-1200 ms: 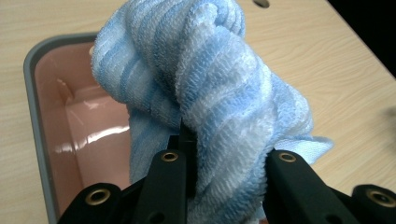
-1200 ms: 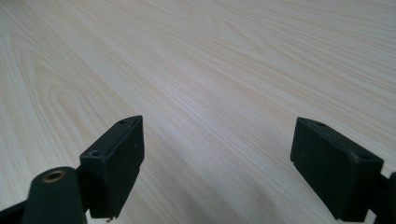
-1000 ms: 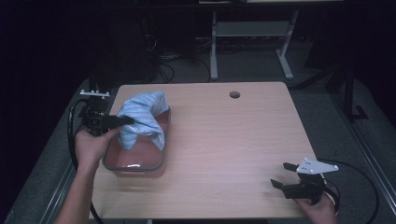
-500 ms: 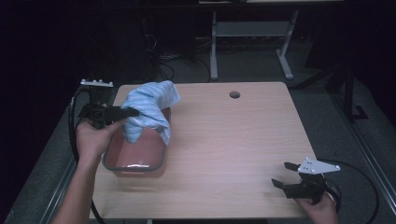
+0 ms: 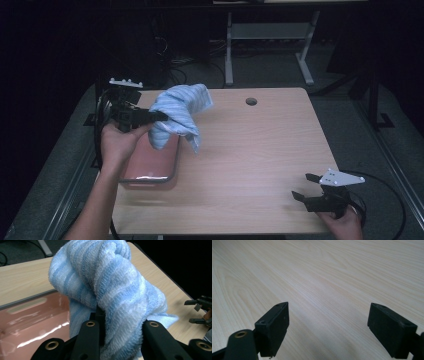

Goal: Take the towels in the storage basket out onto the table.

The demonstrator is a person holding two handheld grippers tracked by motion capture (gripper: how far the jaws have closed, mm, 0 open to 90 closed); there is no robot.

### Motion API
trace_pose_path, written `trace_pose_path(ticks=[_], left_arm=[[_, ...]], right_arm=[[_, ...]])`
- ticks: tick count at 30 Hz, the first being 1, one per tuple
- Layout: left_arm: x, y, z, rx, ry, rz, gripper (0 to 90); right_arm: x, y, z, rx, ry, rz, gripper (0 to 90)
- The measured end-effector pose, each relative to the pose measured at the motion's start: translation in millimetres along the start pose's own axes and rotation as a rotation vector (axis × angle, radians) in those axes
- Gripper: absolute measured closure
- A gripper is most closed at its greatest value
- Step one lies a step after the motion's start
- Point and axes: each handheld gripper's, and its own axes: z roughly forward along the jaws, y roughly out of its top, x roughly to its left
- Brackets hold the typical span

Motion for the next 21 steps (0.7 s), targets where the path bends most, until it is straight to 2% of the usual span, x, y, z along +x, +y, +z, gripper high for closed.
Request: trace_pose_path(ticks=[11,21], left_arm=[[-11.7,7.5,22.7,0.022,-0.039,0.013,74.2],[-18.2,11.0,39.6,0.044,-0.06,0.031,74.0]], right_arm=[[-0.7,-0.9,-1.8,-0.001,-0.017,-0.005,16.9],[-2.0,-2.4,-3.5,0.004,-0.028,0.012,16.9]])
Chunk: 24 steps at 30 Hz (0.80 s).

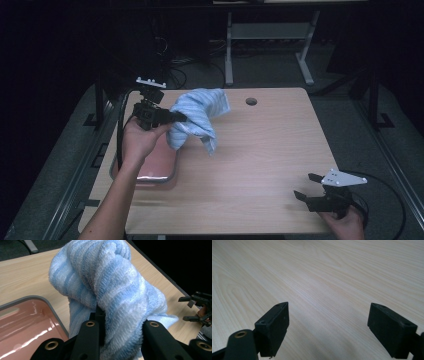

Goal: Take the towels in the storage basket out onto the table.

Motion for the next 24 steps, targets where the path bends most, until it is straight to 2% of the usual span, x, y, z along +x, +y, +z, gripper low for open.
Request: trace_pose_path(ticks=[7,11,24], left_arm=[[-5.4,1.3,9.3,0.014,-0.014,0.013,73.8],[-7.9,1.6,15.2,0.008,-0.023,0.003,73.6],[-20.8,5.6,35.2,0.031,-0.044,0.03,73.3]], right_arm=[[-0.9,-0.3,-1.0,-0.002,-0.004,0.002,16.8],[-1.6,-0.3,-1.1,-0.002,-0.003,0.001,16.8],[-2.7,1.0,-2.7,-0.006,-0.008,-0.001,16.8]])
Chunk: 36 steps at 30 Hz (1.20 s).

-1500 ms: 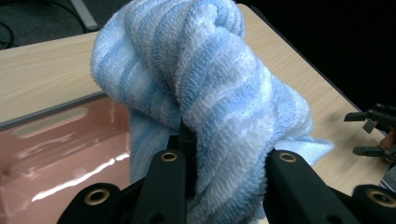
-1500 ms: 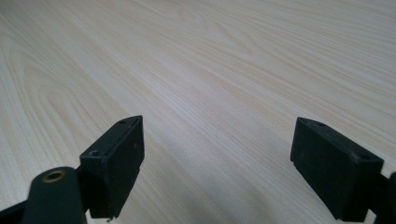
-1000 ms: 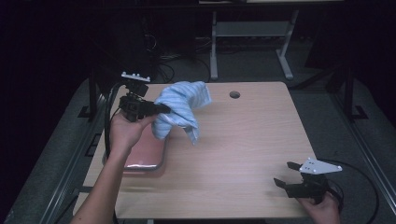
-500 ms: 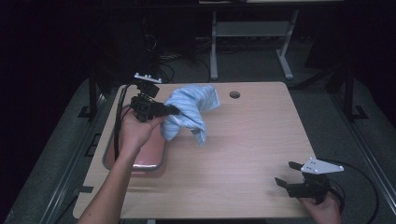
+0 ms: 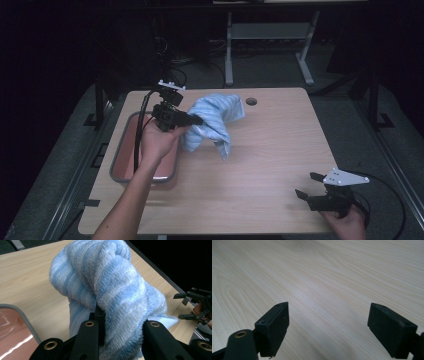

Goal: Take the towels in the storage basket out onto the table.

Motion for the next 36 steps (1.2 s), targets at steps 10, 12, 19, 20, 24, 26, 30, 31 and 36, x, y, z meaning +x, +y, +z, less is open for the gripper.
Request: trace_pose_path(ticks=[10,12,19,20,24,26,30,31,36], left_arm=[[-5.9,1.7,13.3,0.013,-0.017,0.001,73.3],[-7.7,2.4,16.1,0.012,-0.021,-0.002,73.3],[-13.8,5.1,26.1,0.017,-0.035,0.004,73.0],[-14.6,5.3,27.6,0.017,-0.035,0.003,73.0],[-16.8,6.0,33.7,0.025,-0.041,0.006,73.0],[-17.1,6.7,36.4,0.034,-0.042,0.013,73.0],[-18.4,7.4,41.9,0.038,-0.045,0.006,72.9],[-18.8,7.4,43.2,0.037,-0.045,0.005,72.9],[-19.9,7.7,49.2,0.045,-0.049,0.003,72.7]], right_arm=[[-0.3,0.6,-1.0,-0.004,-0.002,-0.002,16.8],[-0.6,0.6,-1.1,-0.004,-0.001,-0.002,16.8],[0.0,1.2,-1.2,-0.001,-0.004,-0.003,16.8],[0.1,1.2,-1.2,0.0,-0.004,-0.003,16.8],[0.0,1.2,-1.5,0.0,-0.004,-0.006,16.8],[-0.4,1.3,-1.6,-0.001,-0.006,-0.007,16.8],[-0.5,1.5,-2.0,-0.004,-0.004,-0.005,16.8],[-0.6,1.5,-2.0,-0.003,-0.004,-0.005,16.8],[-0.4,1.6,-1.9,-0.003,-0.004,-0.005,16.8]])
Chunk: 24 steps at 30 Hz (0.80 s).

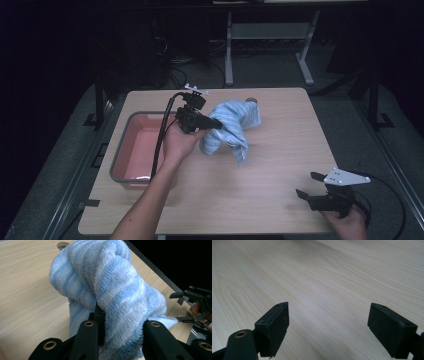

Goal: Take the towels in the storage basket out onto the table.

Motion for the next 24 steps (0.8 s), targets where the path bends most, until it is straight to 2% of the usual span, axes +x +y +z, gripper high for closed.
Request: trace_pose_path(ticks=[11,24], left_arm=[[-1.6,0.1,20.9,0.033,0.003,-0.002,72.4],[-1.4,-6.8,56.3,0.081,0.008,-0.033,71.4]], right_arm=[[0.1,0.3,-0.7,-0.002,0.0,0.0,16.8],[0.0,0.3,-1.4,-0.004,-0.003,-0.01,16.8]])
